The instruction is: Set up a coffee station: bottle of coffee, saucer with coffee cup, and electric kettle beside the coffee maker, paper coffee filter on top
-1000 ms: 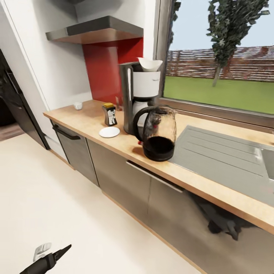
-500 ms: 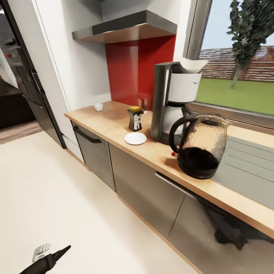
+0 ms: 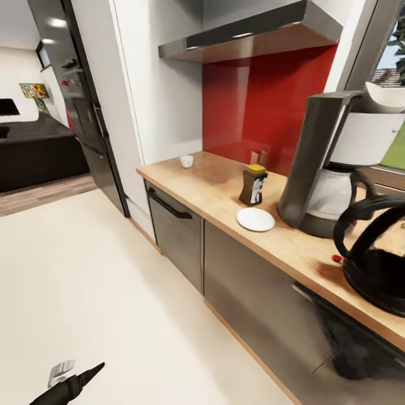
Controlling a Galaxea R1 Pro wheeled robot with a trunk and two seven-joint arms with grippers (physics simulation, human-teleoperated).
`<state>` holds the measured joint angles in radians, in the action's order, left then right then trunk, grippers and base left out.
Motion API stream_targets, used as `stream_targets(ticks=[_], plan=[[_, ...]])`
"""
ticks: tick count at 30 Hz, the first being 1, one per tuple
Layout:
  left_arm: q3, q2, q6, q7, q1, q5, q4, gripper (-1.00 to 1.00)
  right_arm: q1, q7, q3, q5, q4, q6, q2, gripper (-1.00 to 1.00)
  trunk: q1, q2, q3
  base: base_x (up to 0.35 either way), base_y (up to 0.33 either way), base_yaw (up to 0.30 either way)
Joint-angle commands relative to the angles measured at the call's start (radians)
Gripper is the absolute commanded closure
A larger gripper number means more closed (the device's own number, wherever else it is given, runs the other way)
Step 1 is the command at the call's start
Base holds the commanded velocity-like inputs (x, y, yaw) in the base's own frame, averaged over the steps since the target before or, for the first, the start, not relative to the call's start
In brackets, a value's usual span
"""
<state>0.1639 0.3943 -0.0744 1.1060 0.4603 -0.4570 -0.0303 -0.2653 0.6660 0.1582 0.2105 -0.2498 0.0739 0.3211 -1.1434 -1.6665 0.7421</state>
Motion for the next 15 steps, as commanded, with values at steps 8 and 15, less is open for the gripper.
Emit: stream_targets(ticks=[8, 15], plan=[[0.008, 0.000, -0.007, 0.003, 0.000, 0.009, 0.001, -1.00, 0.000, 0.001, 0.006, 0.011, -0.002, 0.007, 0.001, -1.00, 0.000, 0.000, 0.001, 0.250, 0.263, 0.271], [0.008, 0.000, -0.007, 0.002, 0.001, 0.009, 0.001, -1.00, 0.000, 0.001, 0.006, 0.010, -0.002, 0.007, 0.001, -1.00, 0.000, 0.000, 0.001, 0.250, 0.263, 0.271]])
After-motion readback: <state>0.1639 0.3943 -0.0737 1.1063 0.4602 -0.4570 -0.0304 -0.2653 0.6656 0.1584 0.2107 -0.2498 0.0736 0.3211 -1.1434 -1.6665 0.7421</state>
